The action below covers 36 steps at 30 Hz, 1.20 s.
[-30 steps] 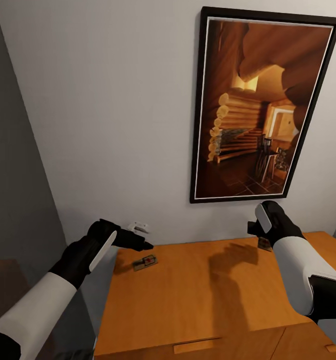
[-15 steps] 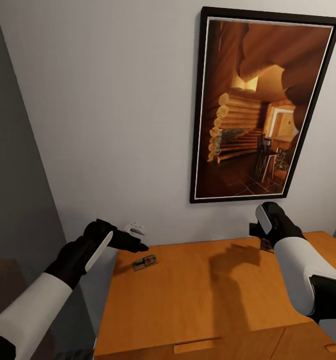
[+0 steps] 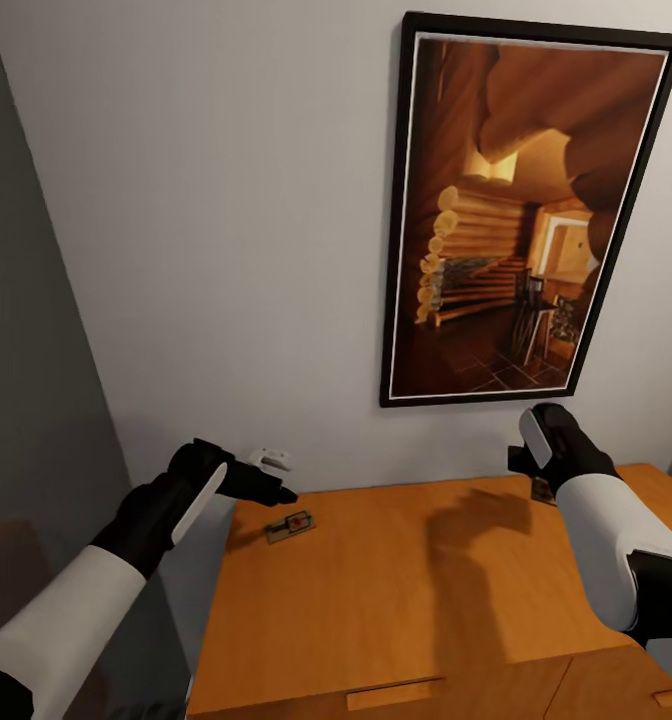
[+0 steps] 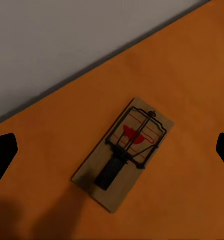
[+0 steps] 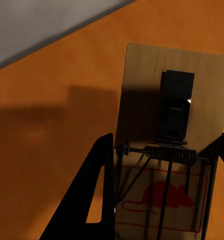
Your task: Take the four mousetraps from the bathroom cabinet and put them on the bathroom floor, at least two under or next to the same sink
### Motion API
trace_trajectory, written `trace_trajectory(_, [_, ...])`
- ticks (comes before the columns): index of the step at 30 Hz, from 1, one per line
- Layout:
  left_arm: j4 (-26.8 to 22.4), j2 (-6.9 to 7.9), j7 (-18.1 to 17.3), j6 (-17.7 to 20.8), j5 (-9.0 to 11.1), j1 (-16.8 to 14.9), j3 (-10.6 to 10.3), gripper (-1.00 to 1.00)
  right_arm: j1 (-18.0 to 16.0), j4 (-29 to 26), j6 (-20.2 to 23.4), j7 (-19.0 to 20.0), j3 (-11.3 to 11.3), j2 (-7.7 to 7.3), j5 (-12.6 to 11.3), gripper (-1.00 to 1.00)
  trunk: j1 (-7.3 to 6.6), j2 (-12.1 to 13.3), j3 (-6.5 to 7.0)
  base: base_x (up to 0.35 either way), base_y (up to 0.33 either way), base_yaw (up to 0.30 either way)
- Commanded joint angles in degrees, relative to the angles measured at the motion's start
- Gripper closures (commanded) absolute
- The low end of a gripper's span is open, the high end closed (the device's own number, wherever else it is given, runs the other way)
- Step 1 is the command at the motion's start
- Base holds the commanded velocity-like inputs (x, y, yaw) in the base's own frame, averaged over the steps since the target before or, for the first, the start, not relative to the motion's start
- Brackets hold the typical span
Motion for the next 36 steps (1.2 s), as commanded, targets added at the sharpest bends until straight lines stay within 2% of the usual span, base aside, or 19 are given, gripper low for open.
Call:
trace_trajectory(1, [0.01,0.02,-0.02,0.18,0.17,-0.07,-0.13,-1.0,-0.04,-0.03,0.09,-0.44,-0.08,0.01,-0.71,1.0,0.02,-0.05,-0.08,0.164,0.0,0.0])
trace_trajectory(24, [0.27,-0.02,-0.29,0.15,0.36,-0.07,-0.3,-1.0,-0.04,0.0,0.09,-0.44,-0.08,-0.08,-0.7,1.0,0.02,-0.05,-0.08,0.039,0.0,0.0])
trace_trajectory(28, [1.22,-0.18,-1.84,-0.29,0.52,-0.07,-5.03,-1.0,-0.04,-0.01,0.09,-0.44,-0.08,-0.08,-0.73,1.0,0.02,-0.05,-0.08,0.0,0.0,0.0])
trace_trajectory(32, [1.81,-0.28,-5.68,-3.25,0.54,-0.07,-9.58,-1.0,-0.04,-0.01,0.09,-0.44,-0.08,-0.08,-0.78,1.0,0.02,-0.05,-0.08,0.0,0.0,0.0])
trace_trajectory(36, [2.86,-0.28,-8.61,-5.24,0.11,-0.07,-11.0,-1.0,-0.04,0.07,0.09,-0.44,-0.08,-0.08,-0.79,1.0,0.02,-0.05,-0.08,0.0,0.0,0.0])
